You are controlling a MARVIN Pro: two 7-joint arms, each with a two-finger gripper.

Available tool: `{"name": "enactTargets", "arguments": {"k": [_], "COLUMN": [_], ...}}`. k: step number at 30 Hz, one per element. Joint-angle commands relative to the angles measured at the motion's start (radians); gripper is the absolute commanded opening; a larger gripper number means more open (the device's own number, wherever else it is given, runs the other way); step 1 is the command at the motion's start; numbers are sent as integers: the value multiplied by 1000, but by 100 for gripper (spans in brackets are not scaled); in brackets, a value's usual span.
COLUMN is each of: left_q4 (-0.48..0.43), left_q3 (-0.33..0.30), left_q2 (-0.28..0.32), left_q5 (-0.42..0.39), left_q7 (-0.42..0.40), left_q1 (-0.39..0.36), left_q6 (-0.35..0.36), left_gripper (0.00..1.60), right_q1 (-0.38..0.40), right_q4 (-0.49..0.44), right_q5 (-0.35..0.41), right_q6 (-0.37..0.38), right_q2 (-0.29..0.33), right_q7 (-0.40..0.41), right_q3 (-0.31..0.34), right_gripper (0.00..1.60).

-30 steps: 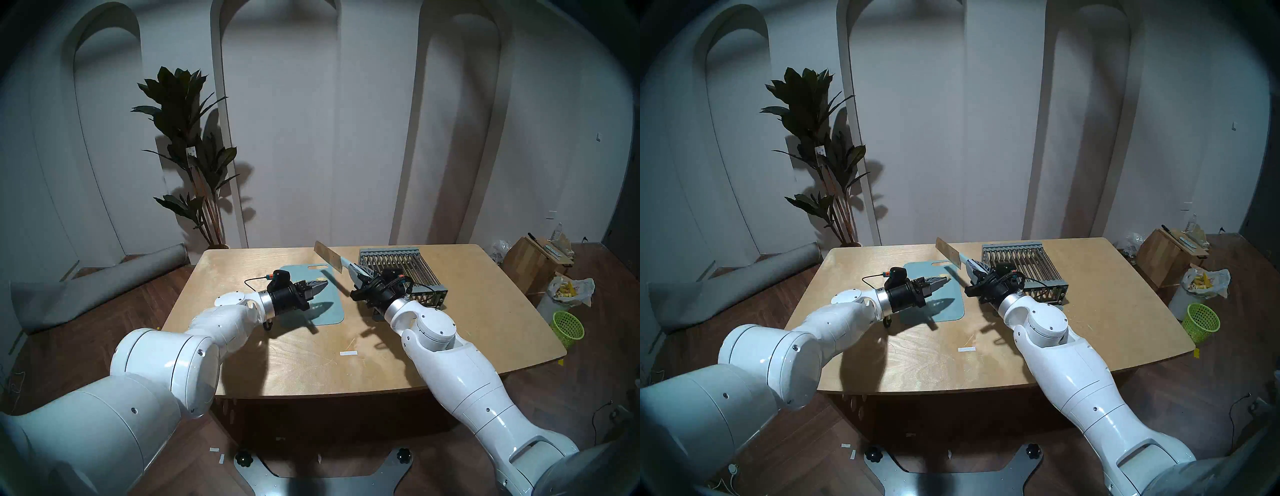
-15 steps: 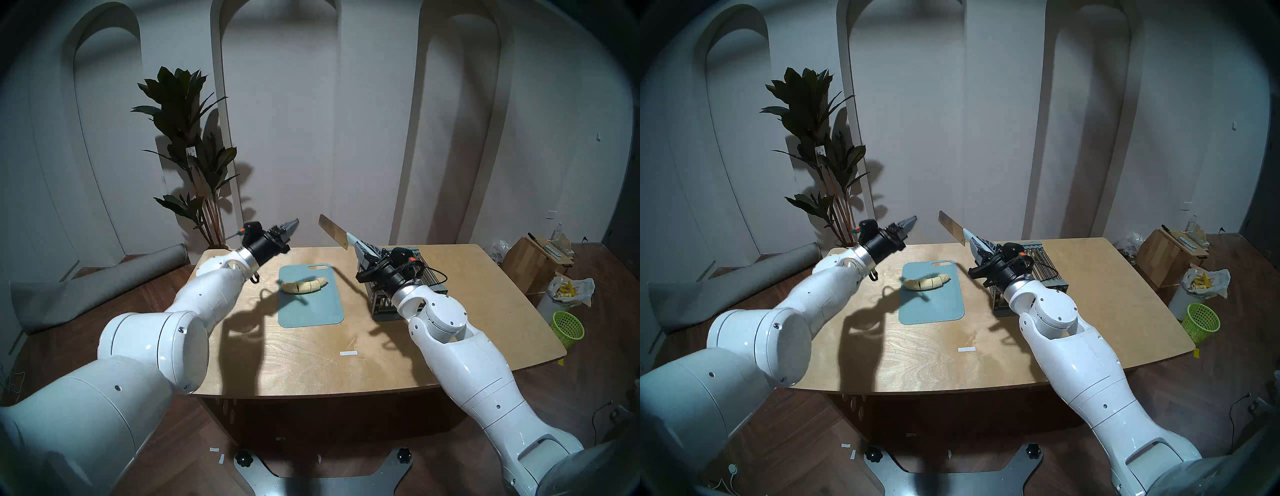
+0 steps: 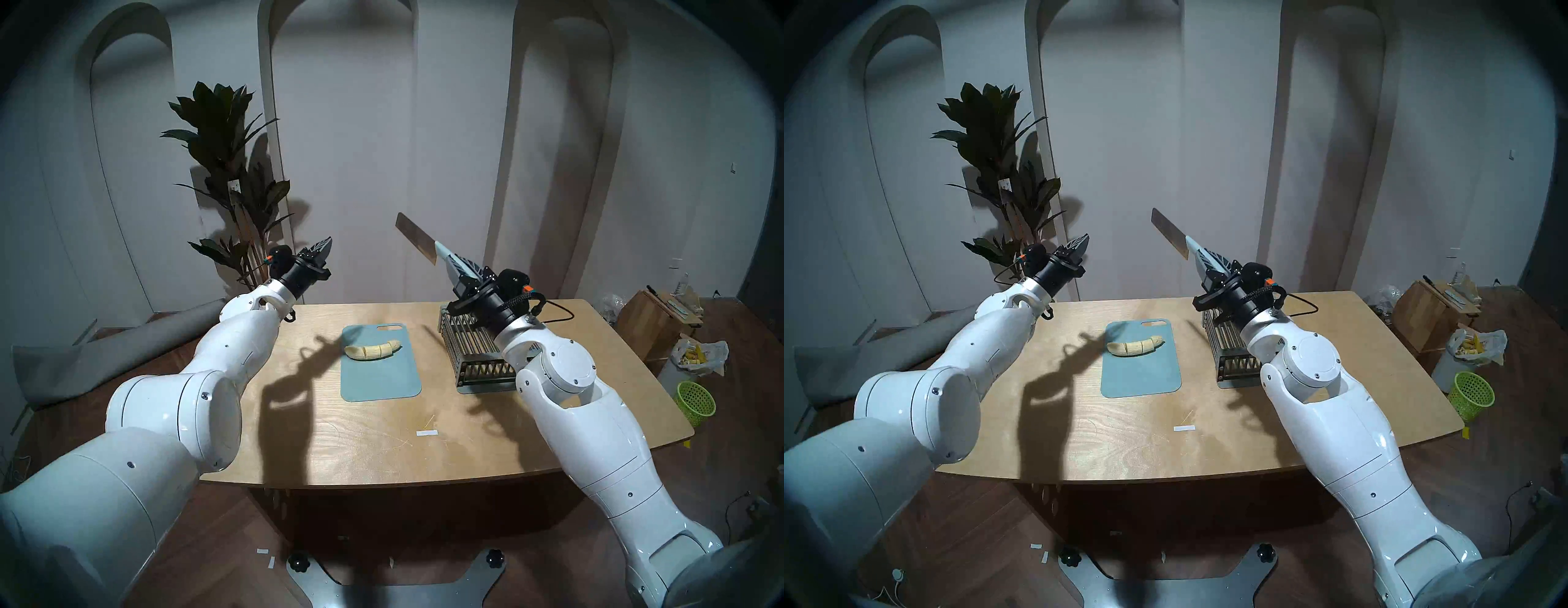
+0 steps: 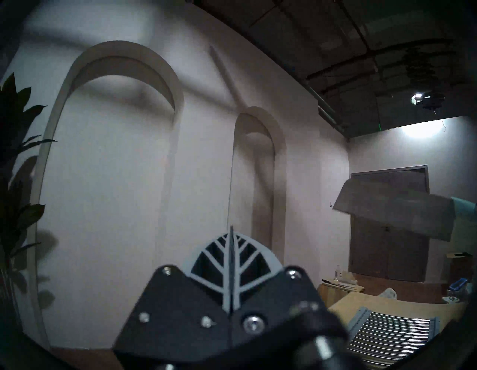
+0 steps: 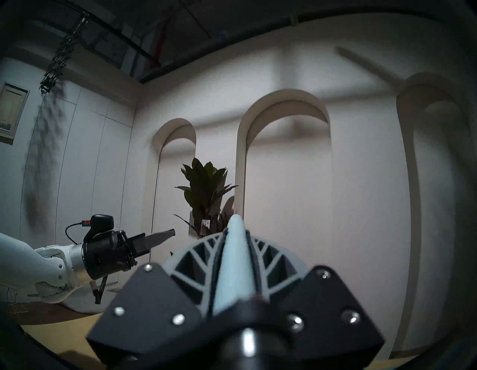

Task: Cut the banana into four pieces on the cutting board

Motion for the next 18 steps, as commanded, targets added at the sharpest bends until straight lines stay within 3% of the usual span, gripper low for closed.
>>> {"name": "enactTargets", "arguments": {"k": [1, 11, 18], "left_q4": [-43, -90, -102], "left_q3": [13, 40, 57], "left_q2": [-15, -34, -11], "left_q5": [19, 61, 99], "left_q7": [35, 88, 141], "left_q1": [-25, -36, -17], "left_q6": [-32, -68, -82], "left_gripper": [0, 0, 0], "right_q1": [-9, -51, -89], "right_q4": [-99, -167, -207], "right_q5": [-10, -34, -49], "right_q6": [-20, -20, -21], "right_q2": [32, 74, 99], "right_q7": [-7, -27, -41], "right_q3": [41, 90, 123], "right_gripper": [0, 0, 0]}}
